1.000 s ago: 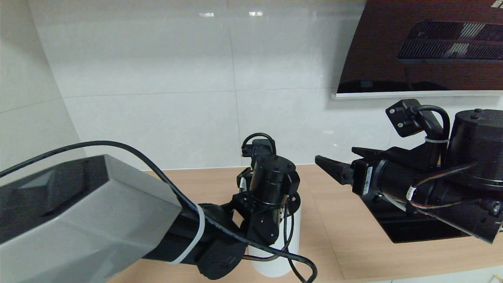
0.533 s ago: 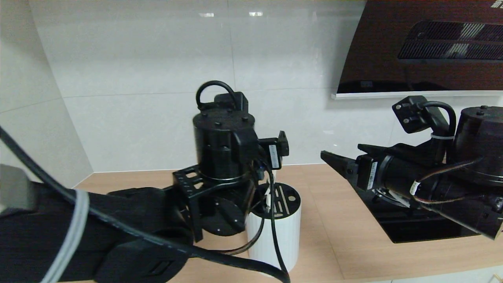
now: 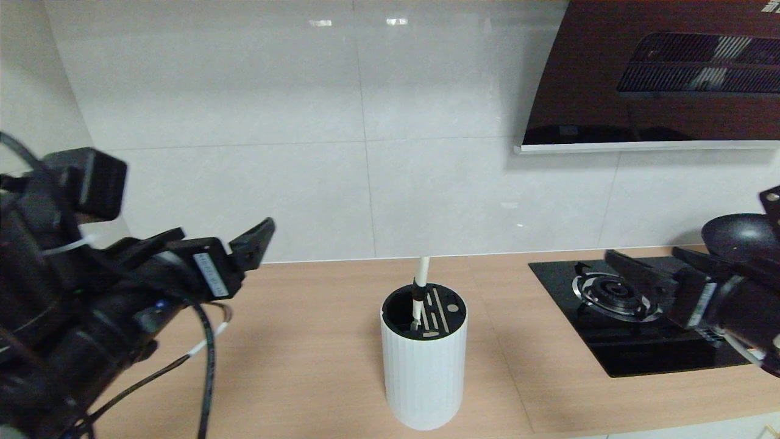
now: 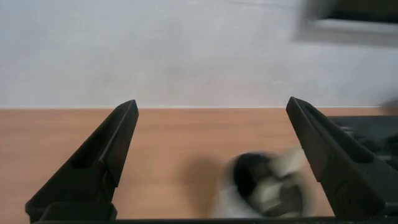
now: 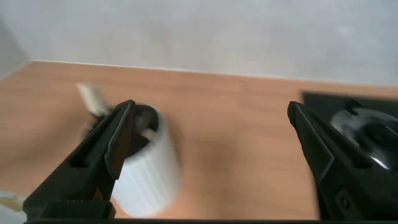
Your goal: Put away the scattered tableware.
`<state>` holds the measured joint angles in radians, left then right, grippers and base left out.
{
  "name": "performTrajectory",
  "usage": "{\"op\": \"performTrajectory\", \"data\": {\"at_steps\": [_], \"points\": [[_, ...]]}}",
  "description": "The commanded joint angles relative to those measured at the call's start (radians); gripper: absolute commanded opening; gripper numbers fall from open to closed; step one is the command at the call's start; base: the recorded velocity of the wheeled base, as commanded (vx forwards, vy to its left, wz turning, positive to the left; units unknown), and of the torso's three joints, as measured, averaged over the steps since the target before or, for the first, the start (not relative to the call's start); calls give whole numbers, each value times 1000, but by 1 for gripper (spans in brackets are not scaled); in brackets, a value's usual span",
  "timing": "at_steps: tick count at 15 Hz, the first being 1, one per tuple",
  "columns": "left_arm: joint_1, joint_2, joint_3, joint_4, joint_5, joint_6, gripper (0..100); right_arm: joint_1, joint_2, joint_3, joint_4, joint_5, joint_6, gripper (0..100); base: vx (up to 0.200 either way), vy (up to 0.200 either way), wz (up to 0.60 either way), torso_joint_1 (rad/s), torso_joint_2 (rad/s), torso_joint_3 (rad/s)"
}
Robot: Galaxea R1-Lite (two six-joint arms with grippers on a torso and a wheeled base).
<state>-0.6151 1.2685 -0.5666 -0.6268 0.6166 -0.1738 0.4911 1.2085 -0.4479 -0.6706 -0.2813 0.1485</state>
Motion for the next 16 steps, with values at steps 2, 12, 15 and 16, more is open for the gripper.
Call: {"op": "performTrajectory", "data": {"at_steps": [2, 12, 15, 16], "points": [[152, -365, 140, 157, -8, 11, 100, -131, -481, 179, 39, 8, -43, 100, 0, 0, 0, 0, 0, 0], [468, -1158, 234, 725, -205, 33, 100, -451, -1130, 37, 792, 16, -96, 100, 0, 0, 0, 0, 0, 0], [537, -1175, 292, 693, -150, 57, 100, -511, -1166, 98, 786, 83, -98, 100, 0, 0, 0, 0, 0, 0], [591, -1212, 312, 688, -164, 96, 100, -511, -1166, 132, 776, 62, -102, 100, 0, 0, 0, 0, 0, 0]]}}
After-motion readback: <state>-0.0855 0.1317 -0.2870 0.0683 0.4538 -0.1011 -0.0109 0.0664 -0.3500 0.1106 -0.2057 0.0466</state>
